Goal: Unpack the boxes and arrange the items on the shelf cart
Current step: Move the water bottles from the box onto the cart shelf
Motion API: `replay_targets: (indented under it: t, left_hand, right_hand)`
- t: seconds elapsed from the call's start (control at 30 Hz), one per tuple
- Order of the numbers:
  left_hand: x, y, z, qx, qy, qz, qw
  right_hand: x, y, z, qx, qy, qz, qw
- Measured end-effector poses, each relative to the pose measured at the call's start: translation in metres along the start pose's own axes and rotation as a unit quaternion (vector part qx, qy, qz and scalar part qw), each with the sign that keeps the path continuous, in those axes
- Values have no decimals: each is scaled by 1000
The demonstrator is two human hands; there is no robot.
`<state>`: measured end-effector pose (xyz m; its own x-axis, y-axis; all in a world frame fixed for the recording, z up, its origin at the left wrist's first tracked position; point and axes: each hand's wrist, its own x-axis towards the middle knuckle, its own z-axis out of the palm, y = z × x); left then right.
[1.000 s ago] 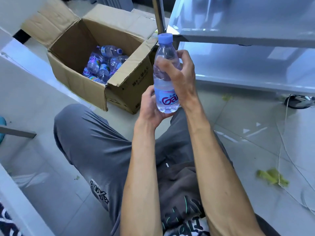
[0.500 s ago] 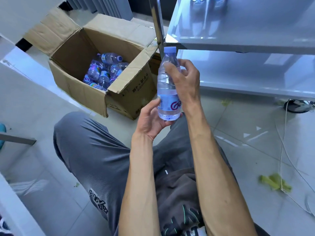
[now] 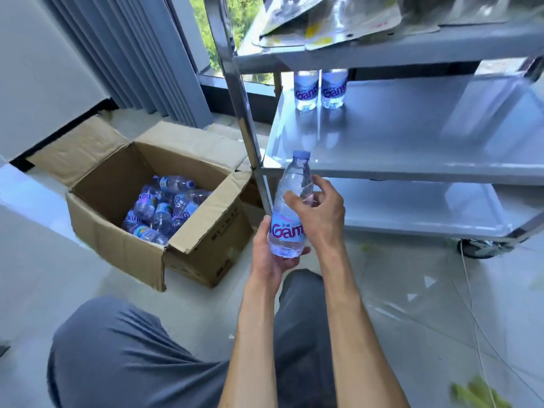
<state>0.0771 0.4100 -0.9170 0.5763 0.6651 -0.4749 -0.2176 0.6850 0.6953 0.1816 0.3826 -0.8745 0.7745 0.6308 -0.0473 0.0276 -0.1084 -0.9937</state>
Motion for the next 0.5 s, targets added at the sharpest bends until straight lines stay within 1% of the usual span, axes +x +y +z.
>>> replay_targets:
  t: [0.1, 0.17, 0.23, 0.3, 0.37, 0.43, 0.5]
  left_hand:
    - [23, 16, 29, 93, 51, 26, 994]
    - [38, 24, 45, 161, 87, 47, 982]
    - [50, 31, 54, 205, 114, 107, 966]
    - [57, 38, 59, 246, 114, 193, 943]
    - [62, 43, 66, 293, 89, 256, 917]
    - [67, 46, 74, 325, 74, 294, 896]
    - [74, 51, 82, 328, 83, 313, 887]
  right_hand:
    - [18, -11, -11, 18, 58, -35, 998]
    - [32, -23, -18, 7, 85, -69, 994]
    - [47, -36, -23, -20, 96, -95, 991]
    - [63, -48, -23, -44, 106, -118, 986]
    - [79, -57, -17, -51, 122, -137, 982]
    - [92, -64, -8, -52, 133, -155, 978]
    - [104, -68, 2, -70, 124, -171, 975]
